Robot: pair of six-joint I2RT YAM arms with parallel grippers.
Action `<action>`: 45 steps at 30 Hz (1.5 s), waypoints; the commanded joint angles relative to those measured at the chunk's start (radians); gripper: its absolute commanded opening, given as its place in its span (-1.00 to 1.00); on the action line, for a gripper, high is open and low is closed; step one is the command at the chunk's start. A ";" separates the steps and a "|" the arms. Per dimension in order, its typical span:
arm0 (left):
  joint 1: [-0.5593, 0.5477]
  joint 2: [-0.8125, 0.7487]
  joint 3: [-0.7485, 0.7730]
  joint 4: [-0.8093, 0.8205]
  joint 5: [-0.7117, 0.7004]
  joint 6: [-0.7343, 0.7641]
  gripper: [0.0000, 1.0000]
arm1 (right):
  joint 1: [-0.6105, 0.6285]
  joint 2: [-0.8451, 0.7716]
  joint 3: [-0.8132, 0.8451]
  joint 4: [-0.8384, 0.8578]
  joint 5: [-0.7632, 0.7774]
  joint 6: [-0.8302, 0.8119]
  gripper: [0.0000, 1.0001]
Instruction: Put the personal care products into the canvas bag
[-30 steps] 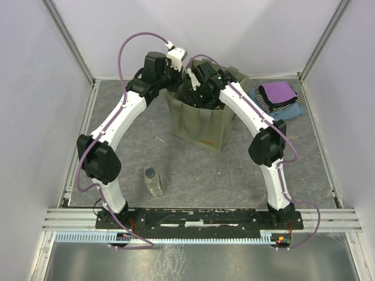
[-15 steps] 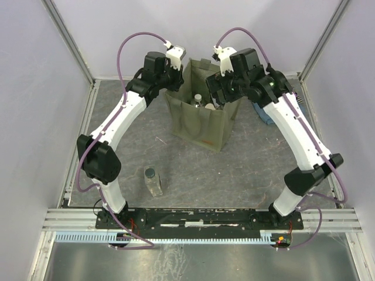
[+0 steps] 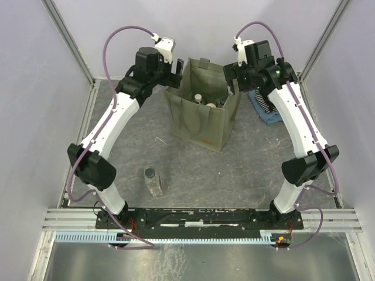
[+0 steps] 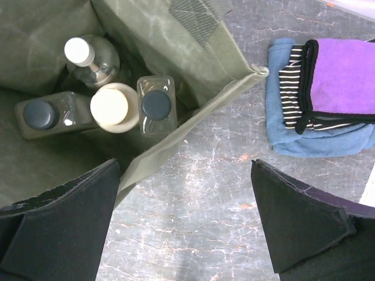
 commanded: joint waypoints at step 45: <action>-0.195 -0.663 -0.796 -0.682 0.057 -0.754 0.75 | -0.028 0.030 -0.024 -0.019 -0.016 0.020 0.78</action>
